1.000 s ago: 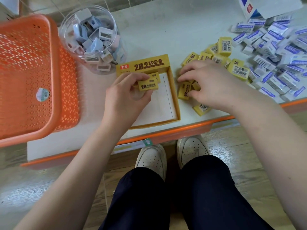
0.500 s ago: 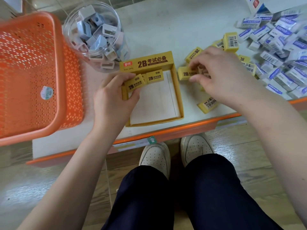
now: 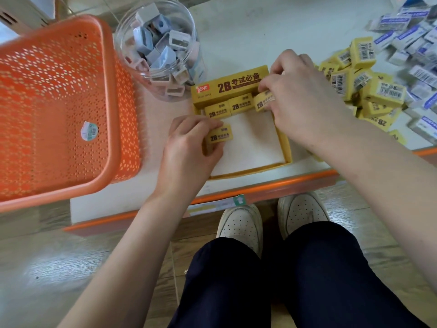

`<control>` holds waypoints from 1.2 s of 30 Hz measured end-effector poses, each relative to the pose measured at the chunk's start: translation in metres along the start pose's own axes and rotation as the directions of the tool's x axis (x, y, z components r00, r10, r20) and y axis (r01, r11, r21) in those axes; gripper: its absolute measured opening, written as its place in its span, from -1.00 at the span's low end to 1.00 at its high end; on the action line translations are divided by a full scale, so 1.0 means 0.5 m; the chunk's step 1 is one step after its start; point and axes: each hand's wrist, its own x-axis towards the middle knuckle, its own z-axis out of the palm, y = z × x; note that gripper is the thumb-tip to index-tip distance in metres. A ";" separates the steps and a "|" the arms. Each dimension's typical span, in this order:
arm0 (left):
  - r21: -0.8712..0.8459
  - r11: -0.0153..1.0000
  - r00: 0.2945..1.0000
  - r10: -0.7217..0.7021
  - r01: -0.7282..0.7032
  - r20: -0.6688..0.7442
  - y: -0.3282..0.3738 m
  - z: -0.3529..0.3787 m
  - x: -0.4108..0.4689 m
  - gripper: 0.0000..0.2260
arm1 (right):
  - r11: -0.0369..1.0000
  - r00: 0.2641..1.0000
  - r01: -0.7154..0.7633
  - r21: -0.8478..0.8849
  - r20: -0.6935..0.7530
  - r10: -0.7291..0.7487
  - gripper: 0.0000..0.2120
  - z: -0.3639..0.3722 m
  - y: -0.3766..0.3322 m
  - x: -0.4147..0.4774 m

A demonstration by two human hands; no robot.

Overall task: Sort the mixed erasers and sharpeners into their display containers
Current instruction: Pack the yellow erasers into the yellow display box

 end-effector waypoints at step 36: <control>0.131 0.986 0.994 -0.104 0.100 0.018 0.008 -0.037 0.076 -0.72 | 0.948 0.995 0.036 0.316 -0.101 -0.004 -0.71 0.036 0.023 -0.039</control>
